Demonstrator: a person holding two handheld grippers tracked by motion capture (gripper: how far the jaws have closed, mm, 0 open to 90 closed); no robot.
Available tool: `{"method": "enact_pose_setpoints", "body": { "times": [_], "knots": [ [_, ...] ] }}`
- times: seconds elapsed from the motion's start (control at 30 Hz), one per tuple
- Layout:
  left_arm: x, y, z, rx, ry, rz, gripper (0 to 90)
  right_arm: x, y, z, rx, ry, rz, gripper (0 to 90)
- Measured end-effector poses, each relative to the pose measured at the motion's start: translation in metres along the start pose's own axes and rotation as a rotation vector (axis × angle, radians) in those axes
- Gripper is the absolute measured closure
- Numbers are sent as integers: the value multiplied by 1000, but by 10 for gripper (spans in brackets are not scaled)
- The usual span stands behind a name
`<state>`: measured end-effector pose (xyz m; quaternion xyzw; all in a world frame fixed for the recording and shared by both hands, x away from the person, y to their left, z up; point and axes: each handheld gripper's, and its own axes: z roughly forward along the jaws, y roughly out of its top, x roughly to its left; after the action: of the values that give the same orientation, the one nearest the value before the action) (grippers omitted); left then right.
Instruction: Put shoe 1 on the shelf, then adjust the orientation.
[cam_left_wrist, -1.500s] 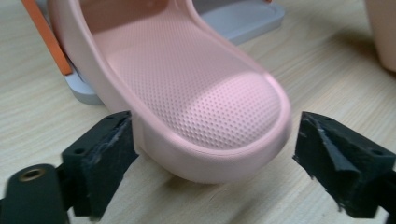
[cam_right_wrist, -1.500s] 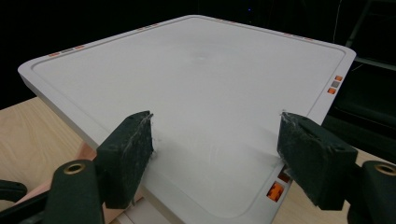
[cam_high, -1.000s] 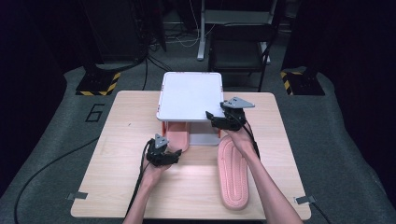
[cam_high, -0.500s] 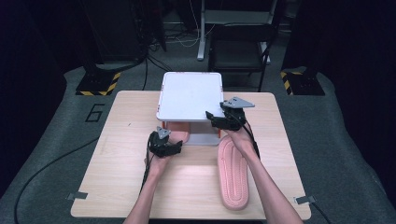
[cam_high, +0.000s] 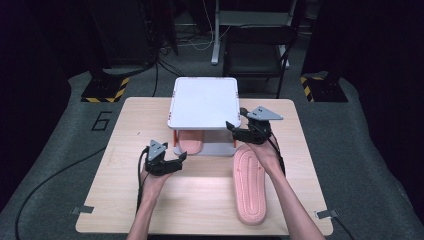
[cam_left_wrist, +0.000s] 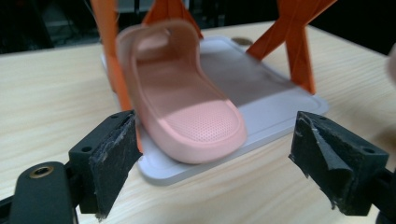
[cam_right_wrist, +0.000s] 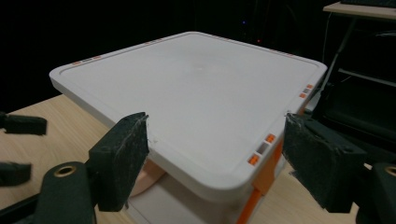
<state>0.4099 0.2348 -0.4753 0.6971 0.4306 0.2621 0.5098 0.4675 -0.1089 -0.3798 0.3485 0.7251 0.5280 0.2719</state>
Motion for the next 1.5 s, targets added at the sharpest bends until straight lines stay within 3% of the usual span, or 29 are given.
{"method": "enact_pose_setpoints", "body": {
  "times": [0.07, 0.1, 0.2, 0.27, 0.3, 0.33, 0.4, 0.47, 0.6, 0.77, 1.03, 1.17, 1.27, 1.33, 1.37, 1.5],
  "knots": [
    [4, -4, -26, -47, -3, -51, 149, -4, -7, -19, -8, -19, 0, 208],
    [4, -4, -26, -47, -3, -51, 149, -4, -7, -19, -8, -19, 0, 208],
    [8, -13, -49, -53, 8, -64, 152, -9, -21, -42, -26, -58, 25, 190],
    [15, -22, -67, -35, 31, -49, 153, -13, -41, -65, -33, -92, 67, 188],
    [15, -22, -67, -35, 31, -49, 156, -13, -41, -65, -33, -92, 67, 188],
    [19, -25, -73, -17, 47, -39, 160, -13, -58, -78, -42, -112, 101, 187],
    [23, -29, -82, 7, 91, -18, 161, -13, -65, -82, -38, -119, 111, 188],
    [27, -36, -91, 17, 114, -32, 164, -12, -87, -93, -31, -160, 128, 197],
    [30, -44, -102, 15, 153, -70, 176, -14, -122, -109, 9, -193, 174, 209],
    [32, -46, -106, 6, 198, -97, 185, -12, -138, -113, 52, -209, 172, 208],
    [28, -41, -107, -6, 195, -103, 200, 8, -143, -106, 82, -155, 110, 208],
    [29, -39, -106, 0, 190, -100, 202, 12, -142, -100, 86, -153, 102, 208],
    [30, -38, -106, -10, 189, -109, 204, 12, -143, -97, 86, -153, 102, 205],
    [31, -37, -106, -11, 188, -114, 205, 7, -144, -101, 98, -200, 80, 206],
    [31, -37, -106, -12, 189, -116, 205, 7, -144, -101, 98, -200, 80, 206],
    [31, -38, -105, -16, 197, -125, 210, -9, -148, -104, 98, -212, 98, 196]
  ]
}}
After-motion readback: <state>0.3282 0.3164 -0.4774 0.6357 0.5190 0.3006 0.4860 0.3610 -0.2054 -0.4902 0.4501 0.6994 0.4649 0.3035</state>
